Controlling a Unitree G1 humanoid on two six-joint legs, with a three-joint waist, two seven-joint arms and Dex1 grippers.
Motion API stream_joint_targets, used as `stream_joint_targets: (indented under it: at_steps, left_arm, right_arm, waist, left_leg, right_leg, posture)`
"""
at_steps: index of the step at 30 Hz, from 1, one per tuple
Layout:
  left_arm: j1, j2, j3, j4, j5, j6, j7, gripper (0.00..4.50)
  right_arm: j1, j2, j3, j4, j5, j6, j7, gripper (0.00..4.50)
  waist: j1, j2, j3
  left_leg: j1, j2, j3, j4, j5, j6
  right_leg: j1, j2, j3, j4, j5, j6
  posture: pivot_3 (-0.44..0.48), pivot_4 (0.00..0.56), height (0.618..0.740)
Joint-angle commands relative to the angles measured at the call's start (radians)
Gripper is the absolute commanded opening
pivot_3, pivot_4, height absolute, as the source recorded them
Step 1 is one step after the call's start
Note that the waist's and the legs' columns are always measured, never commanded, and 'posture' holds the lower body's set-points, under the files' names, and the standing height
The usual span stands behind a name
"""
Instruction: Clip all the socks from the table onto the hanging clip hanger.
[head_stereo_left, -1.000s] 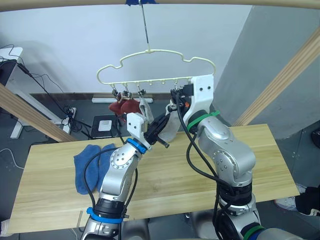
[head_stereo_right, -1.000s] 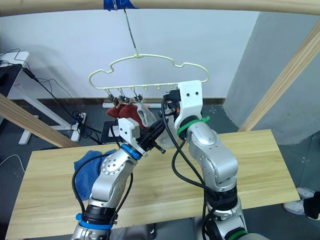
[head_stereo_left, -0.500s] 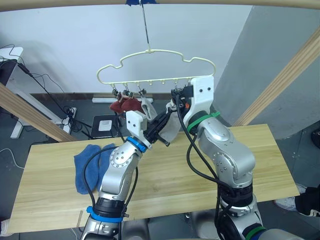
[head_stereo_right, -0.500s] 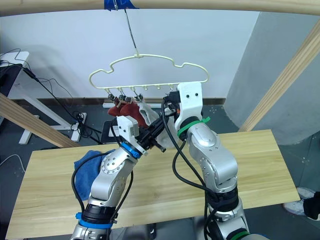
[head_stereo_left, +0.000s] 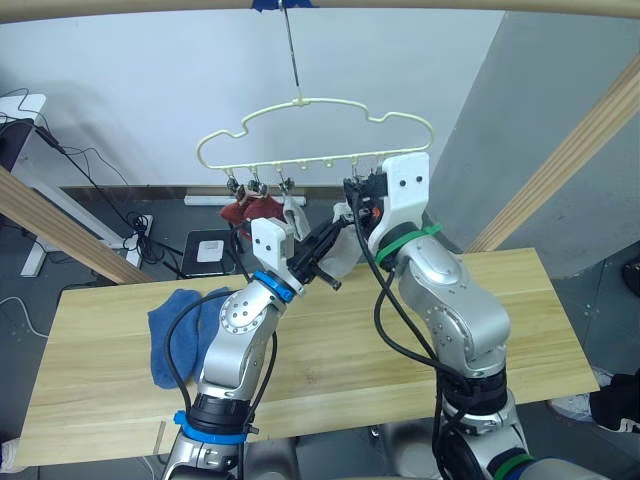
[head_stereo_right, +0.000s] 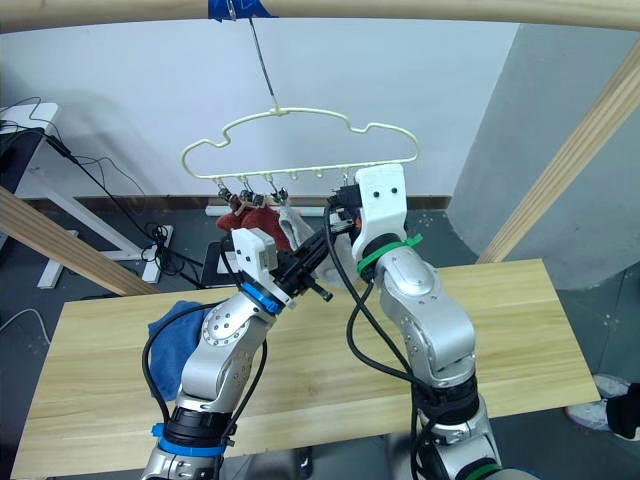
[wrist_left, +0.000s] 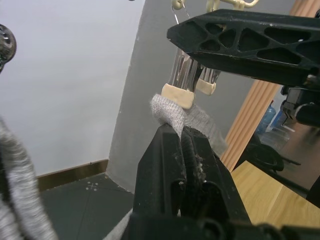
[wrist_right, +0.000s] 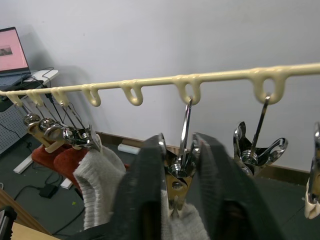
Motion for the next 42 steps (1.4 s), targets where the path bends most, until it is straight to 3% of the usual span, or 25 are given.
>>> stream_joint_targets:
  at_steps: [1,3,11,21,27,32,38,42]
  left_arm:
    - [-0.01,-0.006,-0.003,-0.04,-0.003,-0.017,0.0,0.0]
    - [-0.01,-0.006,-0.003,-0.04,-0.002,-0.017,0.002,0.0]
    - [-0.013,-0.002,0.003,-0.027,-0.002,-0.005,0.004,0.0]
    - [0.022,0.067,0.018,-0.056,-0.016,0.028,-0.04,2.74]
    - [0.058,0.191,0.051,-0.158,-0.086,0.096,-0.145,2.74]
    - [0.062,0.404,0.1,-0.264,-0.224,0.231,-0.335,2.74]
    - [0.037,0.563,0.203,-0.335,-0.384,0.364,-0.425,2.74]
    - [0.015,0.607,0.237,-0.385,-0.464,0.433,-0.423,2.74]
  right_arm:
    - [0.003,0.016,-0.006,-0.031,0.013,-0.002,0.001,2.18]
    - [0.005,0.021,-0.011,-0.037,0.019,0.008,0.003,2.76]
    - [0.048,-0.04,-0.02,-0.144,0.106,0.081,0.102,2.76]
    - [0.141,-0.272,-0.043,-0.3,0.188,0.096,0.245,2.85]
    - [0.191,-0.338,-0.055,-0.312,0.129,0.019,0.218,2.85]
    - [0.232,-0.342,-0.05,-0.286,0.081,-0.075,0.194,2.85]
    - [0.242,-0.322,-0.069,-0.268,0.089,-0.074,0.189,2.85]
    - [0.223,-0.303,-0.061,-0.25,0.09,-0.084,0.19,2.85]
  waist:
    - [0.0,0.0,0.0]
    - [0.0,0.0,0.0]
    - [0.001,0.0,0.0]
    - [0.002,0.0,0.0]
    - [0.001,0.0,0.0]
    - [0.001,0.0,0.0]
    - [0.003,0.0,0.0]
    - [0.006,0.0,0.0]
  left_leg:
    - [0.0,0.0,0.0,0.0,0.0,0.0]
    - [0.0,0.0,0.0,0.0,0.0,0.0]
    - [0.0,0.0,0.0,0.0,0.0,0.0]
    - [0.001,0.0,-0.001,0.0,0.0,0.0]
    - [0.001,0.0,0.0,0.0,0.0,0.0]
    - [0.001,0.0,0.0,0.0,0.0,0.0]
    - [0.001,0.001,0.0,0.0,0.0,0.0]
    - [0.001,0.001,0.0,0.0,0.0,0.0]
  right_leg:
    - [0.0,0.0,0.0,0.0,0.0,0.0]
    - [0.0,0.0,0.0,0.0,0.0,0.0]
    - [0.0,0.0,0.0,0.0,0.0,0.0]
    - [0.001,0.0,0.0,0.0,0.0,0.0]
    - [0.001,0.001,0.0,0.0,0.0,0.0]
    - [0.0,0.001,0.001,0.0,0.0,0.0]
    - [0.0,0.001,0.001,-0.001,0.0,0.001]
    - [0.0,0.001,0.001,-0.001,0.0,0.001]
  posture:
    - [-0.215,0.265,0.74]
    - [-0.215,0.265,0.74]
    - [-0.213,0.266,0.74]
    - [-0.215,0.267,0.74]
    - [-0.21,0.268,0.74]
    - [-0.199,0.266,0.74]
    - [-0.177,0.263,0.74]
    - [-0.166,0.262,0.74]
